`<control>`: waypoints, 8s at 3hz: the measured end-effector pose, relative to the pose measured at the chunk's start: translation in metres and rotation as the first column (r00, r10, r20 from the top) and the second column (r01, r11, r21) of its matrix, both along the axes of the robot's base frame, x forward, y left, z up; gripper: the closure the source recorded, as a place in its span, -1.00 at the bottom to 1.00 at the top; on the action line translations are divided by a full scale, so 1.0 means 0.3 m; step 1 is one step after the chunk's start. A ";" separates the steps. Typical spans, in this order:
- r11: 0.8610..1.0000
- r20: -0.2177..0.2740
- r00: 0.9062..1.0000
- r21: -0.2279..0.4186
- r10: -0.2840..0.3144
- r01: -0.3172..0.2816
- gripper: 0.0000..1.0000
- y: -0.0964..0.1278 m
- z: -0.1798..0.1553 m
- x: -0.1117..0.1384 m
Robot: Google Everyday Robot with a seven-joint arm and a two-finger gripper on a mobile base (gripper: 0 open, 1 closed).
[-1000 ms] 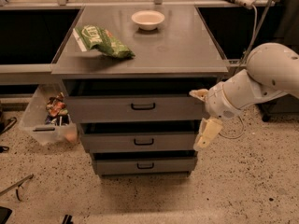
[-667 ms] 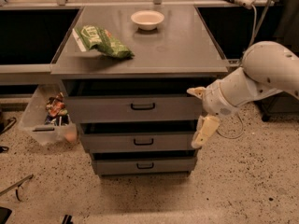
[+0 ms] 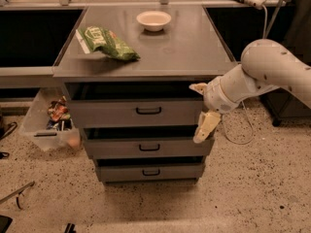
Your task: Open top drawer
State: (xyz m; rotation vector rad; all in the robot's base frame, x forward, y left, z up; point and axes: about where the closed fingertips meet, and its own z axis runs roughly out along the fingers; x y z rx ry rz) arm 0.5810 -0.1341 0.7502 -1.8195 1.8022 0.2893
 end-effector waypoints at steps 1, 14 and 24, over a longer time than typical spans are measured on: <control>1.000 0.010 0.999 -0.002 -0.030 0.030 -1.00 -0.008 -0.059 0.044; 0.999 -0.162 0.987 0.044 -0.015 0.022 -1.00 0.127 -0.279 0.165; 0.993 -0.298 0.952 0.071 -0.067 0.092 -1.00 0.157 -0.214 -0.247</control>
Offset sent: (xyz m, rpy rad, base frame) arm 0.0401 -0.0071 -0.0601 0.0139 -0.0154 -0.1080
